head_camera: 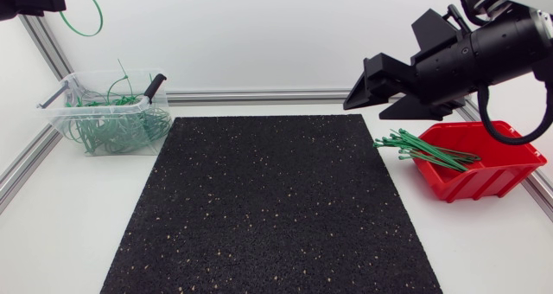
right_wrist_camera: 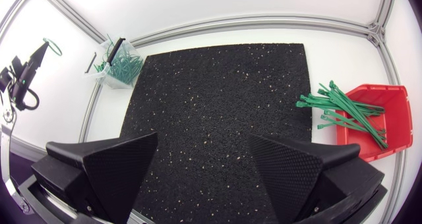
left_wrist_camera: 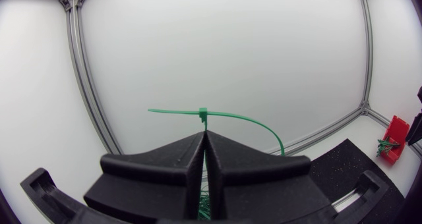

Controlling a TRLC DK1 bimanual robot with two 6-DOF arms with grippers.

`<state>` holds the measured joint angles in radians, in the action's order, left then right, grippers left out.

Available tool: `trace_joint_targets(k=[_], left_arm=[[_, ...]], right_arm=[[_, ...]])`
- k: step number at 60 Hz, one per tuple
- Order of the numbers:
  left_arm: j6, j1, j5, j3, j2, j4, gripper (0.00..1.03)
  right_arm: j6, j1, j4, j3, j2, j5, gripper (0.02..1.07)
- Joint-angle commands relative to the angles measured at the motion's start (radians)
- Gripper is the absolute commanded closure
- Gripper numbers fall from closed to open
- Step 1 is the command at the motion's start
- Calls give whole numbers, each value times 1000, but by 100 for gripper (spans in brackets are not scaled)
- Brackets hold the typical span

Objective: Take a green cable tie from the red box, thread the tail through the head to close it, then place it in the transparent bin on the left.

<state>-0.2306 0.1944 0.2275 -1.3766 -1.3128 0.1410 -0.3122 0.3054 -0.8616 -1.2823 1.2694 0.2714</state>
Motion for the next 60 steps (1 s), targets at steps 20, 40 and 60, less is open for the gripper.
trace_joint_targets(k=[20, 40, 60], left_arm=[[-88, 89, -122, -541, -499, 213, 100], [-142, 94, -188, -558, -632, 270, 95], [-171, 74, -228, -592, -637, 379, 10]], right_arm=[[47, 6, -50, 60, -116, -67, 7], [50, 9, -60, 83, -137, -67, 7], [50, 14, -76, 95, -162, -66, 7]])
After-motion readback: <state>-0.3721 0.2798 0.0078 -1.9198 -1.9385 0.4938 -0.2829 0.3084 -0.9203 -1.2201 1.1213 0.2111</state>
